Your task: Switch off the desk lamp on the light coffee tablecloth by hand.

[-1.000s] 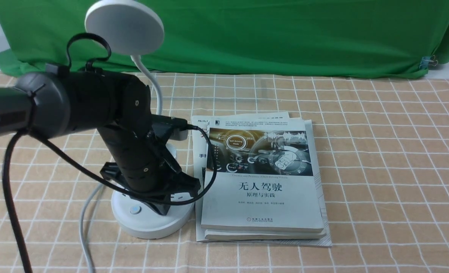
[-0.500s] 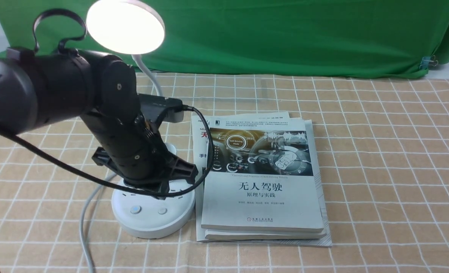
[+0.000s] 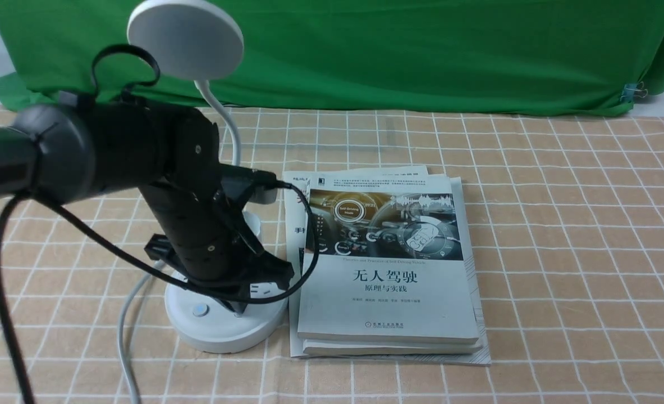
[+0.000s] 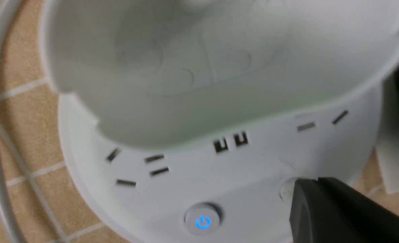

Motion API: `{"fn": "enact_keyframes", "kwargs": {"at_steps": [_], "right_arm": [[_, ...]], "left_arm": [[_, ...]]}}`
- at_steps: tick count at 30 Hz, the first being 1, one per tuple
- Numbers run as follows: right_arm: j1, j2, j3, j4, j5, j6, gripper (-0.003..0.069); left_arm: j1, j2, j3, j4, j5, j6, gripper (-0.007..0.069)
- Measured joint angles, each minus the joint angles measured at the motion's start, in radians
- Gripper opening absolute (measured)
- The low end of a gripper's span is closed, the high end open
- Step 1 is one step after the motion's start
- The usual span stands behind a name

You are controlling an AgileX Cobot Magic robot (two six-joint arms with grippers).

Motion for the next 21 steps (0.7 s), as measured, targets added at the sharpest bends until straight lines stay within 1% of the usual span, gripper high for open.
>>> {"fn": "enact_keyframes", "kwargs": {"at_steps": [3,8,11,12,15,16,19,20,21], "right_arm": [[0.0,0.0,0.0,0.0,0.0,0.0,0.0243],[0.0,0.0,0.0,0.0,0.0,0.0,0.0243],[0.0,0.0,0.0,0.0,0.0,0.0,0.0243],[0.0,0.0,0.0,0.0,0.0,0.0,0.0243],[0.0,0.0,0.0,0.0,0.0,0.0,0.0243],[0.0,0.0,0.0,0.0,0.0,0.0,0.0243],[0.0,0.0,0.0,0.0,0.0,0.0,0.0243],[0.0,0.0,0.0,0.0,0.0,0.0,0.0243],[0.0,0.0,0.0,0.0,0.0,0.0,0.0243]], "left_arm": [[0.0,-0.093,0.023,-0.018,-0.001,0.0,-0.0008],[0.0,-0.321,0.167,-0.033,-0.108,0.0,-0.0008],[0.0,-0.542,0.342,-0.042,-0.243,0.0,-0.0008],[0.0,-0.579,0.374,-0.045,-0.261,-0.001,-0.0008],[0.0,-0.762,0.538,-0.068,-0.417,-0.002,-0.0008],[0.0,-0.786,0.559,-0.069,-0.45,-0.002,-0.0008],[0.0,-0.987,0.758,-0.07,-0.639,-0.003,-0.0006],[0.0,-0.995,0.766,-0.07,-0.639,-0.003,-0.0006],[0.0,-1.037,0.806,-0.071,-0.671,-0.003,-0.0005]]}}
